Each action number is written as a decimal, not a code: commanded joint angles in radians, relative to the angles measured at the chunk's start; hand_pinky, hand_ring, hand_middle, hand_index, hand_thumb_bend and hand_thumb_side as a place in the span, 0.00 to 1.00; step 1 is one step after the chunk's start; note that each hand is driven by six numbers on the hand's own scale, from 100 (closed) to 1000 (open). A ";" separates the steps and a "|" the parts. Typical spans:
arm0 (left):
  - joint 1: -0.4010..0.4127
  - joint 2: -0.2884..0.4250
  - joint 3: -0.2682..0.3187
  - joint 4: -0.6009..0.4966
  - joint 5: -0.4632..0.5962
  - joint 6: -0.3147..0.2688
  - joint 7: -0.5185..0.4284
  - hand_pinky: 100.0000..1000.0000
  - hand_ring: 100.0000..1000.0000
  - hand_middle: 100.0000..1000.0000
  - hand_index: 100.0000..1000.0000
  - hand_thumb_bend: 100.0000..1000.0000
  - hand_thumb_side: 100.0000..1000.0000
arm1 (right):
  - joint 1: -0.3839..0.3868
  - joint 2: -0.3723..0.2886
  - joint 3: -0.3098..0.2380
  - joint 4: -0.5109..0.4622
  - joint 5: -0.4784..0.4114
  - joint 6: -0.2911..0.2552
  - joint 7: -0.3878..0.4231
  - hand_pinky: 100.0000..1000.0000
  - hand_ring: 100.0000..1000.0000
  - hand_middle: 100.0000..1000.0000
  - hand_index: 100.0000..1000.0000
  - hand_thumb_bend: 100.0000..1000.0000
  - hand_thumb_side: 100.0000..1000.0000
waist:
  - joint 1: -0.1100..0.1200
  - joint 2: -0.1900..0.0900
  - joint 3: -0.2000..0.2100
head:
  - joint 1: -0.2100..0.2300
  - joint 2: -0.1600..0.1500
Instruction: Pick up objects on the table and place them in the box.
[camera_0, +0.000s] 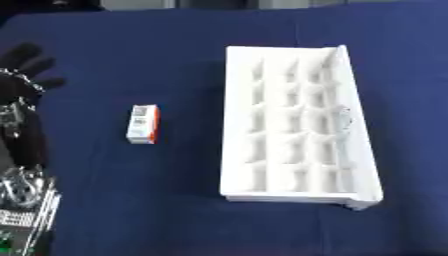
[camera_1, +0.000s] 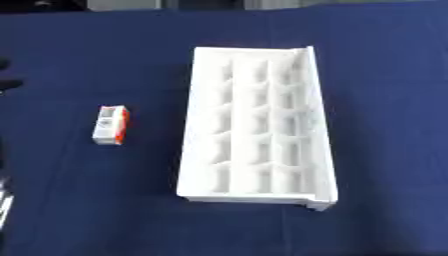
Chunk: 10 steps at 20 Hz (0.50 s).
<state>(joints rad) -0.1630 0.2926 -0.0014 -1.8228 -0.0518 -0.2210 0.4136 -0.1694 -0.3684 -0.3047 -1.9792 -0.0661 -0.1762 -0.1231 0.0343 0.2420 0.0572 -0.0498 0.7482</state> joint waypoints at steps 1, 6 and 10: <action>-0.008 0.016 0.022 -0.014 -0.067 0.050 -0.003 0.59 0.75 0.75 0.80 0.95 0.90 | -0.010 -0.009 -0.002 -0.021 -0.002 -0.002 0.004 0.56 0.62 0.66 0.78 0.00 0.95 | 0.000 -0.016 0.001 | 0.007 -0.002; -0.005 0.026 0.050 -0.025 -0.387 0.274 -0.053 0.62 0.75 0.76 0.80 1.00 0.82 | -0.010 -0.007 -0.001 -0.021 -0.002 0.000 0.005 0.56 0.62 0.66 0.78 0.00 0.95 | 0.003 -0.017 0.003 | 0.003 -0.005; 0.000 0.009 0.042 -0.049 -0.569 0.402 -0.116 0.62 0.75 0.76 0.77 1.00 0.81 | -0.011 -0.007 -0.001 -0.021 -0.002 0.001 0.006 0.56 0.62 0.66 0.78 0.00 0.95 | 0.002 -0.017 0.001 | 0.001 -0.008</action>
<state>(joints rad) -0.1618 0.2930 0.0350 -1.8455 -0.5664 0.1450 0.3122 -0.1694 -0.3678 -0.3046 -1.9792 -0.0661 -0.1735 -0.1204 0.0374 0.2420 0.0581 -0.0497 0.7475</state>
